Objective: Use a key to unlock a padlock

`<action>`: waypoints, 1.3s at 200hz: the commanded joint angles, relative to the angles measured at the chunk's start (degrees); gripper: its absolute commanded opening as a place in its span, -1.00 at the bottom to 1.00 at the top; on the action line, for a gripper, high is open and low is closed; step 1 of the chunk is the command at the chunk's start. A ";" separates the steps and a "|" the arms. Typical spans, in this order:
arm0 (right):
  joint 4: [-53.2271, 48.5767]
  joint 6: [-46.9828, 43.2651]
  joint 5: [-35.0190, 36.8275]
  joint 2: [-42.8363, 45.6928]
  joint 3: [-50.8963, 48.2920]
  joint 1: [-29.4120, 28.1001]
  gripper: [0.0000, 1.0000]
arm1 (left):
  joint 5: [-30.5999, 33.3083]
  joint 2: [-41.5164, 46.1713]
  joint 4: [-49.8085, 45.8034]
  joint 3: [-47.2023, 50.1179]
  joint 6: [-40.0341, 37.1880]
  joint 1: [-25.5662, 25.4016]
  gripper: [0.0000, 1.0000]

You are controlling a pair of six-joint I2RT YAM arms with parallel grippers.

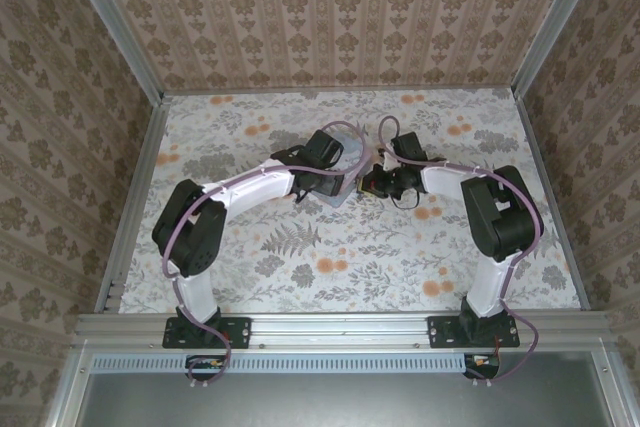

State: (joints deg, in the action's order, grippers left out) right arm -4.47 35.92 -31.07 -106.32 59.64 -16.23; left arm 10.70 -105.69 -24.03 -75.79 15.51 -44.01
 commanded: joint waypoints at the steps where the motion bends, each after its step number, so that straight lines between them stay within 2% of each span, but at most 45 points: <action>1: 4.46 3.97 0.19 0.21 -0.06 3.31 -1.00 | -0.06 -6.34 -13.60 3.98 -2.78 0.15 0.41; 45: 3.22 3.35 -1.18 -0.88 1.13 3.26 -1.00 | -0.65 -6.81 -13.50 3.72 -2.79 -0.02 0.40; 110: 9.46 3.78 -1.18 -0.96 -5.84 3.18 -1.00 | -2.03 -6.40 -13.41 3.36 -2.42 -0.02 0.40; 176: 13.68 4.95 -1.23 -1.04 -8.18 2.75 -0.97 | -8.72 -1.28 -11.24 2.02 0.86 1.25 0.62; 189: 14.01 4.95 -1.18 -0.99 -8.23 2.77 -0.91 | -9.37 -0.05 -11.04 1.42 1.52 1.31 0.63; 209: 14.51 5.04 -1.21 -0.99 -8.49 2.62 -0.69 | -9.97 1.47 -10.95 0.54 2.35 1.35 0.63; 260: 18.05 6.03 -1.34 -0.86 -10.74 2.66 -0.42 | -10.50 4.99 -9.43 1.05 4.67 1.73 0.64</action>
State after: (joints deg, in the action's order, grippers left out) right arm 11.86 40.93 -34.24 -106.87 50.74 -14.44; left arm 1.54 -103.18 -28.36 -76.36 17.30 -43.03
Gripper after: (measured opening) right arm 0.257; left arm 0.818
